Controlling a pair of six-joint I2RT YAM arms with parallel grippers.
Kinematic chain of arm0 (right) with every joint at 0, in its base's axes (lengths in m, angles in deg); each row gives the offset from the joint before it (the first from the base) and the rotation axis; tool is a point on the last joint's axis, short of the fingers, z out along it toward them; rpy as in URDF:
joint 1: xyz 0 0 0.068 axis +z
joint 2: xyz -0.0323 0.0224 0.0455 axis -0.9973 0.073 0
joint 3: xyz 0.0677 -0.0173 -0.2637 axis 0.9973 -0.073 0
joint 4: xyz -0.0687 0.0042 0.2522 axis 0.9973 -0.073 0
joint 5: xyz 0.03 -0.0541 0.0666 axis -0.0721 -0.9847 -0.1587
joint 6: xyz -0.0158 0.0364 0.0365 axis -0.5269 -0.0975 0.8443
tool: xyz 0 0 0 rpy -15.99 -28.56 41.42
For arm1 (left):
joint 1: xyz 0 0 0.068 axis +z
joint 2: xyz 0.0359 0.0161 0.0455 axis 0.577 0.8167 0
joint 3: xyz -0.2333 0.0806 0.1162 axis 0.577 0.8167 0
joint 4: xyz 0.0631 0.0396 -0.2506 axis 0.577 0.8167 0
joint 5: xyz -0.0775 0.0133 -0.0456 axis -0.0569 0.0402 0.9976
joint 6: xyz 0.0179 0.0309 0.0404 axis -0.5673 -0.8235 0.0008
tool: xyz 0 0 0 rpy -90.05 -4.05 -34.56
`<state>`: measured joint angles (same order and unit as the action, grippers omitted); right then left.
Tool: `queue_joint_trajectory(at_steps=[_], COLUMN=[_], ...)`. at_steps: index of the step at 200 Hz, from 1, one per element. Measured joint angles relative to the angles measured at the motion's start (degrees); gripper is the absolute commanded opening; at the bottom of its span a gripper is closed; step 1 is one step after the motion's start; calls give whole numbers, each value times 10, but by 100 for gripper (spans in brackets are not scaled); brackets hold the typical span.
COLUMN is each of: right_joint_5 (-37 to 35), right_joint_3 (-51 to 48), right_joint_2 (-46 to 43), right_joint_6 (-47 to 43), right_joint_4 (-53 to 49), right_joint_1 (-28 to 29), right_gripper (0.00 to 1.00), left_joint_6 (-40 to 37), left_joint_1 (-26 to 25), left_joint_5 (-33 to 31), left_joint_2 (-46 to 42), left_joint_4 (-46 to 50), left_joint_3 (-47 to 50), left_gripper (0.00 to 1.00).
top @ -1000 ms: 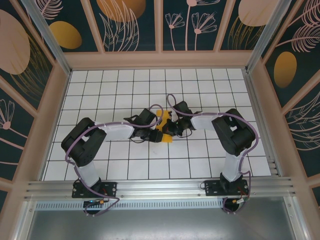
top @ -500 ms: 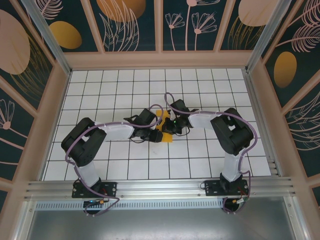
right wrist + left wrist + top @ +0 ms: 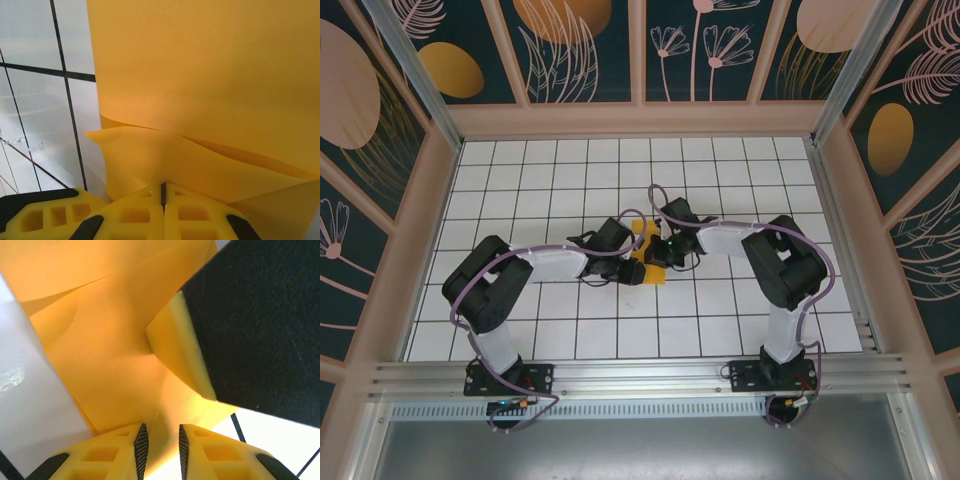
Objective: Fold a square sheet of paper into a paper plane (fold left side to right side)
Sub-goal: Fold the triangle a second time at the center of the table.
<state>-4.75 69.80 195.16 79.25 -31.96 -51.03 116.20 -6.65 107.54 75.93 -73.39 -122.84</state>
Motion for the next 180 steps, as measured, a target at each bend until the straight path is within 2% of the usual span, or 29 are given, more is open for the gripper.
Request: queue_joint_trajectory(at_steps=[102, 180], right_joint_5=[2, 3], right_joint_3=[0, 0], right_joint_2=[-1, -1], right_joint_6=[-28, -35], right_joint_4=[-2, -4], right_joint_1=[-61, -66], right_gripper=[7, 7], left_joint_6=[2, 7], left_joint_1=[0, 0], left_joint_5=[0, 4], left_joint_2=[0, -3], left_joint_4=[-17, -12], left_joint_3=[5, 3], left_gripper=[28, 30])
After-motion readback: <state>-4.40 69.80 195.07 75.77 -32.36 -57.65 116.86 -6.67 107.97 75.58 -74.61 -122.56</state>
